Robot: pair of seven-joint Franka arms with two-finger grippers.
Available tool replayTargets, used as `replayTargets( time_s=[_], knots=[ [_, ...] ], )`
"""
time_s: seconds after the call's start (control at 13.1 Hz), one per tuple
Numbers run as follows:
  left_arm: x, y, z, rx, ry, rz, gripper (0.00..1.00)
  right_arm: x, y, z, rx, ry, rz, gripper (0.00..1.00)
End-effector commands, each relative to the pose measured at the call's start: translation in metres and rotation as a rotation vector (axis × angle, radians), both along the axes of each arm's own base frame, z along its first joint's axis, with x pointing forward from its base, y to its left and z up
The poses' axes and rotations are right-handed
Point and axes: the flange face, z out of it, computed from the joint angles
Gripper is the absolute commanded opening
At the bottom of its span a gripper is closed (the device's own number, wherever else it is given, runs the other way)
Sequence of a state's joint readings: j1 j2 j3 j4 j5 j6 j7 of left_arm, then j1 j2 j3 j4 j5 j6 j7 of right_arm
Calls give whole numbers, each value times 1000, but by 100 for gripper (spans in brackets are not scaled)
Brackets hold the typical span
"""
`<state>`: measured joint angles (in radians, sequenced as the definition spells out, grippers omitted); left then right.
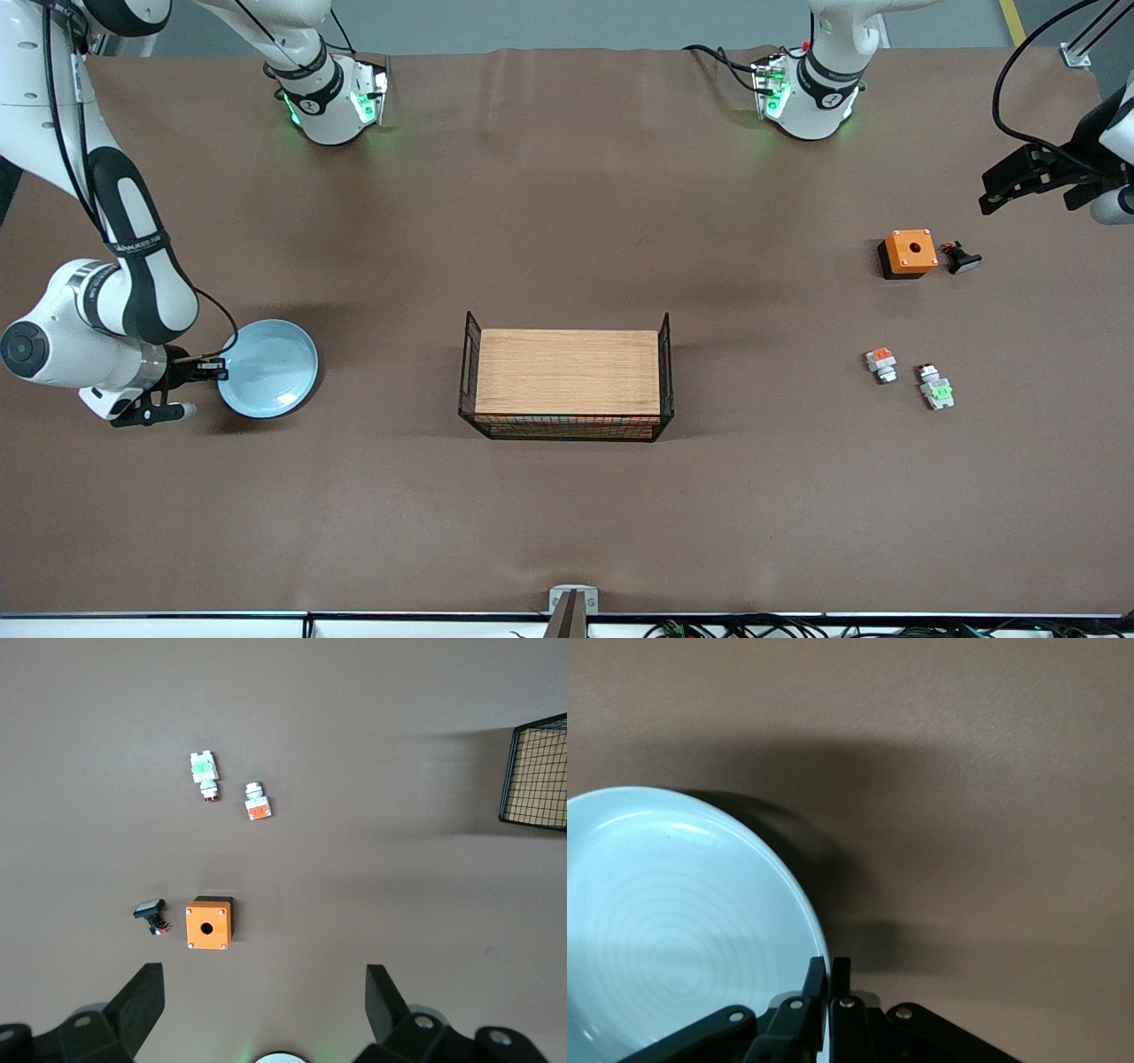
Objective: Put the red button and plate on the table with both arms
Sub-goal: 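Open the right gripper to release the plate rim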
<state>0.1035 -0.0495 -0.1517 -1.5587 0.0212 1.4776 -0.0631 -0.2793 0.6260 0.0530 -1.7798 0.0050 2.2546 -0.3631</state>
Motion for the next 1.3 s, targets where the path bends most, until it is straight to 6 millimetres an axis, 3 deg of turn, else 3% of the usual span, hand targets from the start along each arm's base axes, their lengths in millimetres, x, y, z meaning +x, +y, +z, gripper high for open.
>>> replayTargets(
  time_s=[0.0, 0.08, 0.15, 0.23, 0.38, 0.77, 0.84, 1.07, 1.22],
  knots=[
    [-4, -3, 3, -12, -11, -1, 100, 5, -6, -8, 18, -12, -2, 43],
    [-3, -3, 3, -12, -9, -1, 100, 6, -4, -6, 17, -12, 0, 68],
    [-3, -2, 3, -12, -9, -2, 100, 8, -1, 1, 15, -19, 3, 84],
    [-3, -3, 3, -12, -11, -2, 100, 8, 2, 13, 16, -14, 9, 88],
    [-3, -3, 3, -12, -12, -2, 100, 9, 13, 60, 5, -3, -31, 89],
    [-3, -1, 4, -12, -14, 1, 100, -6, 84, 187, -52, 27, -169, 88],
    [-3, -2, 4, -12, -14, 1, 100, -14, 106, 216, -67, 28, -200, 88],
    [-2, -1, 3, -12, -11, 2, 100, -39, 148, 285, -86, -3, -221, 90],
    [-2, -1, 3, -12, -11, 1, 100, -53, 157, 326, -84, -55, -208, 95]
  ],
)
